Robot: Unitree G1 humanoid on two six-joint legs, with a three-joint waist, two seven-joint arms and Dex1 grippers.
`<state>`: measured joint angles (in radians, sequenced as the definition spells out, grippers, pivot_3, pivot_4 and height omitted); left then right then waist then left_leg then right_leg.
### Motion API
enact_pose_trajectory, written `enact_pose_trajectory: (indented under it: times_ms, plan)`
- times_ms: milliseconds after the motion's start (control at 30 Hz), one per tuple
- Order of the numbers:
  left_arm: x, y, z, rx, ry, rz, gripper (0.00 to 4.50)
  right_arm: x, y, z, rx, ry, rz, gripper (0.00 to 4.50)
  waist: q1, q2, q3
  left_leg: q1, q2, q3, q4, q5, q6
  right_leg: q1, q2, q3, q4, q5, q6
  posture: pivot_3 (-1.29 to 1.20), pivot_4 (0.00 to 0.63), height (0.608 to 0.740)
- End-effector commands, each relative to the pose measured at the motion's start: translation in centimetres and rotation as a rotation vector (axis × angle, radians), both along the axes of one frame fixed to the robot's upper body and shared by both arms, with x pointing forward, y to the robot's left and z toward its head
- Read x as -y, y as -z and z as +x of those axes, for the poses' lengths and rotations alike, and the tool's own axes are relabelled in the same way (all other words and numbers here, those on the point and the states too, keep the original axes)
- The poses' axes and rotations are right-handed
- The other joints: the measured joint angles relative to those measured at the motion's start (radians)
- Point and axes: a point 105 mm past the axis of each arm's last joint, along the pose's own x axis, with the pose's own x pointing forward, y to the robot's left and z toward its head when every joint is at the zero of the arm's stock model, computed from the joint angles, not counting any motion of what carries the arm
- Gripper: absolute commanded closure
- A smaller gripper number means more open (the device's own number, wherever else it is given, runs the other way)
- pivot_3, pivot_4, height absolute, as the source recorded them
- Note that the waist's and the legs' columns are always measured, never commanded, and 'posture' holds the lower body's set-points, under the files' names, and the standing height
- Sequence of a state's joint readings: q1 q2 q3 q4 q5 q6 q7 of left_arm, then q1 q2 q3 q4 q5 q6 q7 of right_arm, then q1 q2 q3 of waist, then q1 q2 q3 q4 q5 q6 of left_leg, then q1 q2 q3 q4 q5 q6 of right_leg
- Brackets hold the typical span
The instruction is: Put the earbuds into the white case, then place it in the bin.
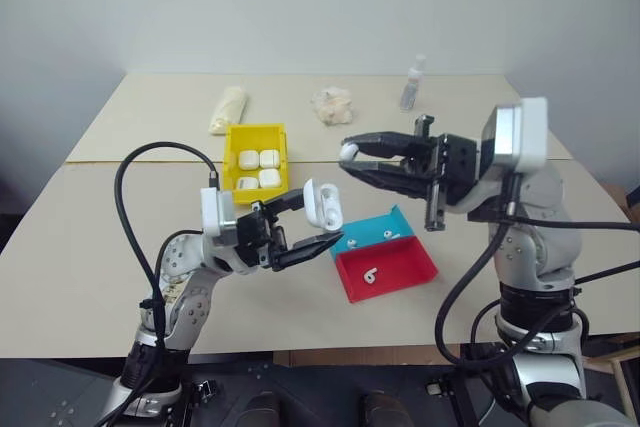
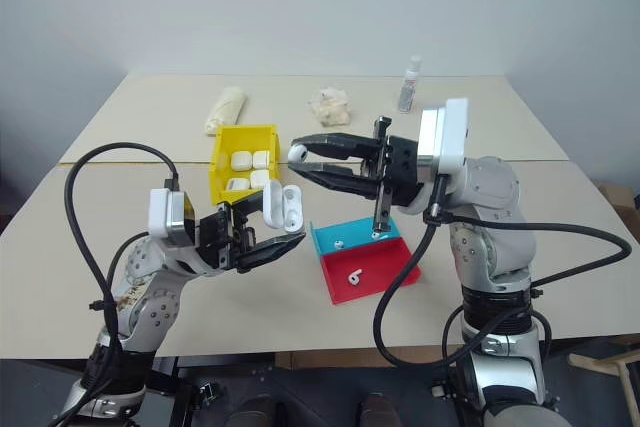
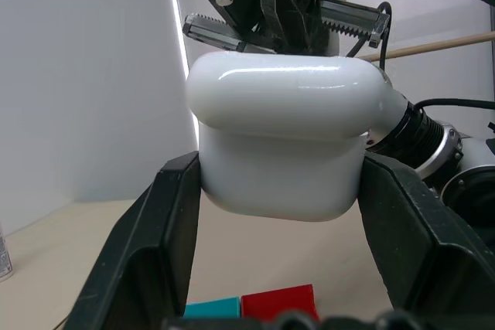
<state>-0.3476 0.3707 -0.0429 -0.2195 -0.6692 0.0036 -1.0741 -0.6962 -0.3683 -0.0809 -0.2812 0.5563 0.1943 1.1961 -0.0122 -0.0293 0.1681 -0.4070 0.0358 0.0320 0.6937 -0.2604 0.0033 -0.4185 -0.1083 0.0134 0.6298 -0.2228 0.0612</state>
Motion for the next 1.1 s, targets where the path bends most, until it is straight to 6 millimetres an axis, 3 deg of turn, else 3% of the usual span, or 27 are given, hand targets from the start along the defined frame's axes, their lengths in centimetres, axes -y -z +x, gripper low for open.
enact_pose_trajectory:
  times_ms: [33,1067,1100]
  plan:
    - [0.0,-0.7,-0.6,0.041,0.000,-0.020,1.75,-0.2,0.4,-0.2,0.018,-0.019,0.000,3.67,0.000,0.000,0.000,0.000,0.000,0.000,0.000,0.000,0.000,0.000,0.000,0.000,0.000,0.000,0.000,0.00,0.150,0.740]
    - [0.4,-0.4,-0.1,0.056,-0.006,-0.022,1.75,-0.8,4.6,1.6,-0.063,0.013,-0.148,3.67,0.000,0.000,0.000,0.000,0.000,0.000,0.000,0.000,0.000,0.000,0.000,0.000,-0.001,0.000,0.000,0.00,0.150,0.740]
    - [0.4,-0.4,-0.1,0.057,-0.005,-0.023,1.75,-0.8,4.7,1.5,-0.060,0.011,-0.161,3.42,0.000,0.000,0.000,0.000,0.000,0.000,0.000,0.000,0.000,0.000,0.000,0.000,-0.001,0.000,0.000,0.00,0.150,0.740]
